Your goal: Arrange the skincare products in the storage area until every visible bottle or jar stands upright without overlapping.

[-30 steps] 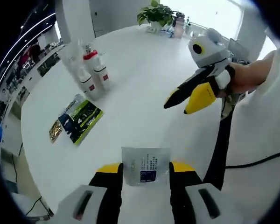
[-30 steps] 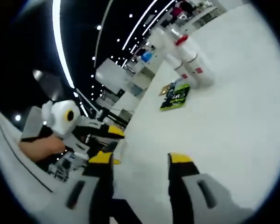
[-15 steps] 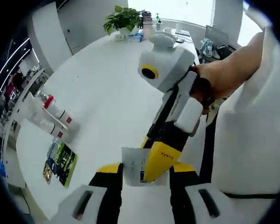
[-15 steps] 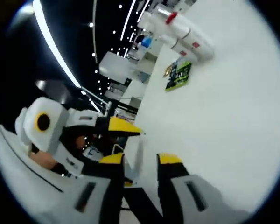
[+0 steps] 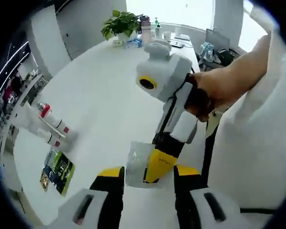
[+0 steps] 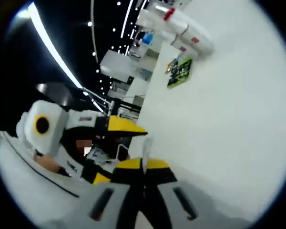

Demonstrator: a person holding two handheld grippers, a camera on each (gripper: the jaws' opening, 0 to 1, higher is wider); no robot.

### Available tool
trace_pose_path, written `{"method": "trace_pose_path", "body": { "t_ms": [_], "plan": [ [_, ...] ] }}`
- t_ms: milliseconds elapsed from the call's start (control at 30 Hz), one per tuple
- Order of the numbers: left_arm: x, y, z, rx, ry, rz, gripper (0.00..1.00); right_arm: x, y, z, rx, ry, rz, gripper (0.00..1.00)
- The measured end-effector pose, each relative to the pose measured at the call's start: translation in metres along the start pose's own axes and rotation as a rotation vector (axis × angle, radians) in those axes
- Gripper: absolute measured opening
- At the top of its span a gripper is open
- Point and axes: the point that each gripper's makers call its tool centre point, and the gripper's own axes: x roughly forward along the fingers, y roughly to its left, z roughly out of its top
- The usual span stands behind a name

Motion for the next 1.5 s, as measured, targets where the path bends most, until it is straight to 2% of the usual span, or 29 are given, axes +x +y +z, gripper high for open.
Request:
{"method": "trace_pose_path", "body": {
  "t_ms": [33, 67, 100, 200, 267, 333, 433, 467, 500, 567, 633, 700, 767, 800, 867, 1000, 1067, 1133, 1233, 1300, 1467, 1500],
  "plan": [
    [-0.003, 0.004, 0.001, -0.07, -0.039, -0.004, 0.47, -0.001, 0.0, 0.001, 0.002, -0.006, 0.0, 0.0],
    [-0.004, 0.005, 0.001, -0.095, -0.053, -0.005, 0.47, -0.002, -0.001, 0.002, -0.001, -0.015, -0.003, 0.0],
    [-0.009, 0.01, 0.002, -0.204, -0.108, -0.018, 0.48, -0.004, -0.001, 0.006, 0.002, -0.034, -0.003, 0.0],
    [-0.014, 0.014, 0.002, -0.4, -0.185, -0.069, 0.48, -0.007, 0.007, 0.018, 0.015, -0.095, 0.035, 0.0],
    [-0.018, 0.015, 0.003, -0.571, -0.267, -0.136, 0.48, -0.008, 0.017, 0.024, 0.014, -0.124, 0.078, 0.0],
    [-0.02, 0.015, 0.004, -0.662, -0.32, -0.171, 0.47, -0.008, 0.027, 0.03, 0.003, -0.158, 0.119, 0.0],
    [-0.027, 0.006, 0.008, -0.808, -0.392, -0.275, 0.44, -0.008, 0.038, 0.038, 0.042, -0.2, 0.182, 0.0],
    [-0.028, 0.002, 0.008, -0.831, -0.405, -0.305, 0.41, -0.008, 0.04, 0.039, 0.051, -0.204, 0.191, 0.0],
    [-0.029, 0.0, 0.008, -0.84, -0.413, -0.326, 0.37, -0.009, 0.042, 0.042, 0.05, -0.225, 0.202, 0.0],
    [-0.029, -0.005, 0.006, -0.859, -0.418, -0.348, 0.26, -0.007, 0.047, 0.042, 0.064, -0.221, 0.221, 0.0],
    [-0.03, -0.006, 0.006, -0.873, -0.456, -0.355, 0.18, -0.005, 0.051, 0.04, 0.065, -0.216, 0.225, 0.0],
    [-0.032, -0.005, 0.008, -0.92, -0.484, -0.37, 0.17, -0.003, 0.053, 0.037, 0.069, -0.208, 0.23, 0.0],
    [-0.037, -0.01, 0.012, -0.969, -0.514, -0.431, 0.11, -0.002, 0.055, 0.034, 0.072, -0.208, 0.233, 0.0],
    [-0.038, -0.008, 0.009, -0.963, -0.523, -0.416, 0.08, -0.003, 0.055, 0.035, 0.075, -0.215, 0.237, 0.0],
    [-0.046, -0.011, 0.011, -0.962, -0.554, -0.461, 0.02, -0.003, 0.06, 0.034, 0.073, -0.215, 0.26, 0.0],
    [-0.05, -0.011, 0.008, -0.95, -0.562, -0.451, 0.0, -0.001, 0.065, 0.032, 0.063, -0.232, 0.275, 0.02],
    [-0.053, -0.014, 0.009, -0.968, -0.564, -0.484, 0.0, -0.004, 0.068, 0.034, 0.045, -0.254, 0.274, 0.05],
    [-0.053, -0.016, 0.005, -0.967, -0.548, -0.488, 0.0, -0.009, 0.066, 0.043, 0.048, -0.311, 0.264, 0.06],
    [-0.054, -0.019, 0.003, -0.983, -0.541, -0.501, 0.0, -0.009, 0.073, 0.038, 0.044, -0.285, 0.287, 0.01],
    [-0.055, -0.02, 0.002, -0.987, -0.547, -0.508, 0.0, -0.01, 0.075, 0.037, -0.005, -0.297, 0.279, 0.0],
    [-0.057, -0.019, 0.001, -1.016, -0.578, -0.528, 0.01, -0.01, 0.074, 0.038, 0.025, -0.3, 0.289, 0.0],
    [-0.06, -0.022, 0.003, -1.01, -0.587, -0.553, 0.01, -0.01, 0.074, 0.038, 0.024, -0.298, 0.288, 0.0]
  ]
}}
